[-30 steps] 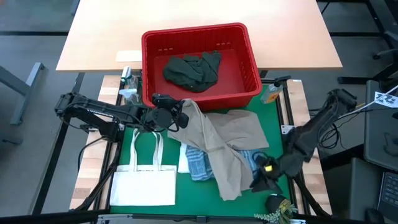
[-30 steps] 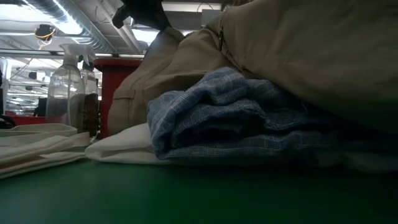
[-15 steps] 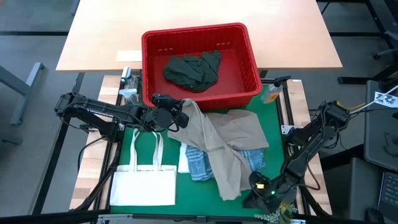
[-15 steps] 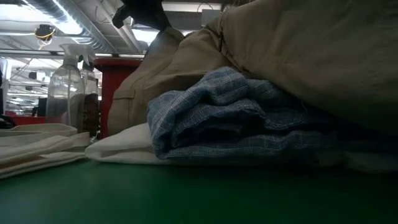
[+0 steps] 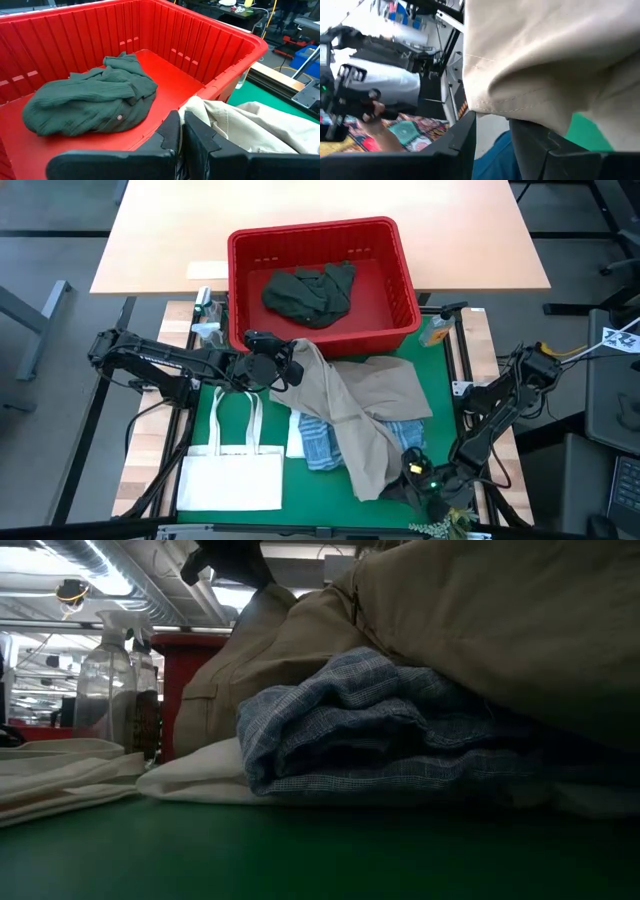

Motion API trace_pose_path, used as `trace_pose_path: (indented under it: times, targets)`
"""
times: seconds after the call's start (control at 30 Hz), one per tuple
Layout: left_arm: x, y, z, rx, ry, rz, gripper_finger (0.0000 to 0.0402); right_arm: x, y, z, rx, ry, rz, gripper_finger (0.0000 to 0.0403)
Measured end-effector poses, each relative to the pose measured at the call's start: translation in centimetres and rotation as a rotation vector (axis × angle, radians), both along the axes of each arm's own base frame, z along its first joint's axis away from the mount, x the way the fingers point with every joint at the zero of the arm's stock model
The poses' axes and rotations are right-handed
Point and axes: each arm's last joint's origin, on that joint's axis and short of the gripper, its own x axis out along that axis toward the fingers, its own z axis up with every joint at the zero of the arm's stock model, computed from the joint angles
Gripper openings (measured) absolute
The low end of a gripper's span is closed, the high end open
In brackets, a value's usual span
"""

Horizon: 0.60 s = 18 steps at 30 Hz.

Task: Fold Laundry from Bin
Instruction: Fold the light brown shorts

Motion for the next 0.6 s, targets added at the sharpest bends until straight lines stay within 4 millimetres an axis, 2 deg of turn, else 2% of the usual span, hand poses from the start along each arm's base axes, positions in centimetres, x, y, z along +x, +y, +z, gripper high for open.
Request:
trace_pose_path:
  times: [0.27, 0.47, 0.6]
  targets:
    - [0.0, 0.0, 0.0, 0.0, 0.0, 0.0, 0.0011, 0.4, 0.1, -0.8, 0.036, 0.015, -0.065, 0.0117]
    - [0.0, 0.0, 0.0, 0.0, 0.0, -0.001, 0.0011, 1.5, 1.0, -1.8, 0.121, -0.033, -0.066, 0.0117]
    - [0.0, 0.0, 0.0, -0.001, 0.0, -0.001, 0.0011, 2.1, 1.5, -2.2, 0.118, -0.045, -0.091, 0.0117]
